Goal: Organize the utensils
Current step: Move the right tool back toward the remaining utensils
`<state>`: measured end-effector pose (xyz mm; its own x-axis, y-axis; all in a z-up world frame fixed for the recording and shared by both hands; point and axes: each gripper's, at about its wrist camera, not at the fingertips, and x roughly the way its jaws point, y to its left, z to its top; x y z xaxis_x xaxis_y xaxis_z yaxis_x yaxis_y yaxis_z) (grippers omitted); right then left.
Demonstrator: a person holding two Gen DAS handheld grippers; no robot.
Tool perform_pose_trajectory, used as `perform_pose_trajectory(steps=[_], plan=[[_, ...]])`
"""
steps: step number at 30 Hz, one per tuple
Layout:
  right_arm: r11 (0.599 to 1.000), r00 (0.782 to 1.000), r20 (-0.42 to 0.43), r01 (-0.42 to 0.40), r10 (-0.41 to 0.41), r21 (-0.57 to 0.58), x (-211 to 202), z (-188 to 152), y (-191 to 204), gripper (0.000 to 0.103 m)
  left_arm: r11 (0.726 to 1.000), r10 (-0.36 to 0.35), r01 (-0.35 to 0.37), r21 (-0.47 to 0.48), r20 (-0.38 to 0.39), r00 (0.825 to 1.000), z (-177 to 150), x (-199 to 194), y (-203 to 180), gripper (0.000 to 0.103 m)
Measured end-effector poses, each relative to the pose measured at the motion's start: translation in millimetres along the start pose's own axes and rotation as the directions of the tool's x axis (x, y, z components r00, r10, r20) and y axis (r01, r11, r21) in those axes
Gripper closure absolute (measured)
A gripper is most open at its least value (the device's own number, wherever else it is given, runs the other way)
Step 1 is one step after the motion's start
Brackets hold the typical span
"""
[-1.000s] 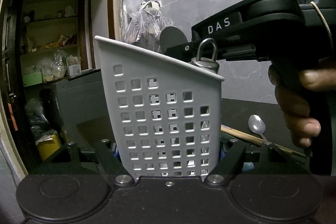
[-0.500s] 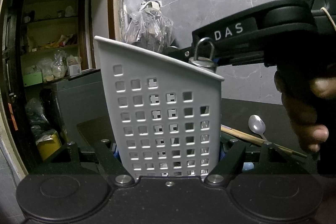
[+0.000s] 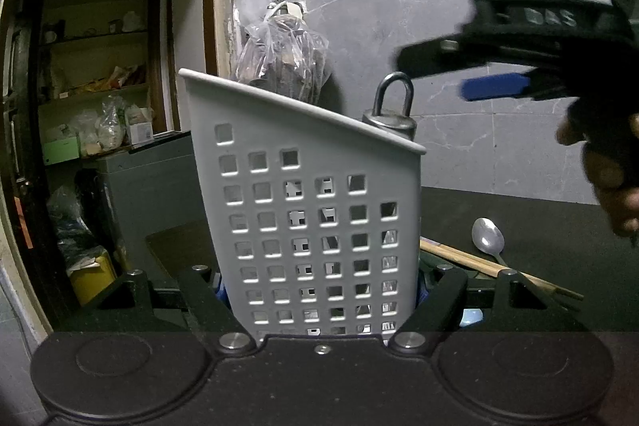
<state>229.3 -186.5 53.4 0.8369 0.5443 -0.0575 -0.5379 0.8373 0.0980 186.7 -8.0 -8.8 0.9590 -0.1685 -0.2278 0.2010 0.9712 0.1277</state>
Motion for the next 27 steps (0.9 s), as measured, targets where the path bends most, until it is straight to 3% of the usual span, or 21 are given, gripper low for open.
perform_pose_trajectory(steps=[3, 10, 13, 18, 27], plan=[[0.999, 0.999, 0.000, 0.051, -0.051, 0.000, -12, 0, -16, 0.001, 1.000, 0.000, 0.000, 0.000, 0.000, 1.000, 0, 0, 0, 0.026], [0.981, 0.981, -0.064, 0.185, -0.181, 0.058, -29, -9, -60, 0.000, 1.000, 0.001, -0.001, 0.004, 0.000, 1.000, 0, 1, -1, 0.026], [0.959, 0.952, -0.155, 0.275, -0.262, 0.070, -24, -17, -79, 0.000, 1.000, 0.001, -0.001, 0.004, 0.000, 1.000, 0, 1, -1, 0.026], [0.919, 0.879, -0.335, 0.386, -0.339, 0.082, -8, -36, -108, 0.000, 1.000, 0.002, -0.002, 0.006, -0.001, 1.000, 0, 1, -2, 0.026], [0.907, 0.805, -0.464, 0.421, -0.369, 0.009, 14, -62, -115, 0.000, 1.000, 0.001, -0.001, 0.005, 0.000, 1.000, 0, 1, -2, 0.026]])
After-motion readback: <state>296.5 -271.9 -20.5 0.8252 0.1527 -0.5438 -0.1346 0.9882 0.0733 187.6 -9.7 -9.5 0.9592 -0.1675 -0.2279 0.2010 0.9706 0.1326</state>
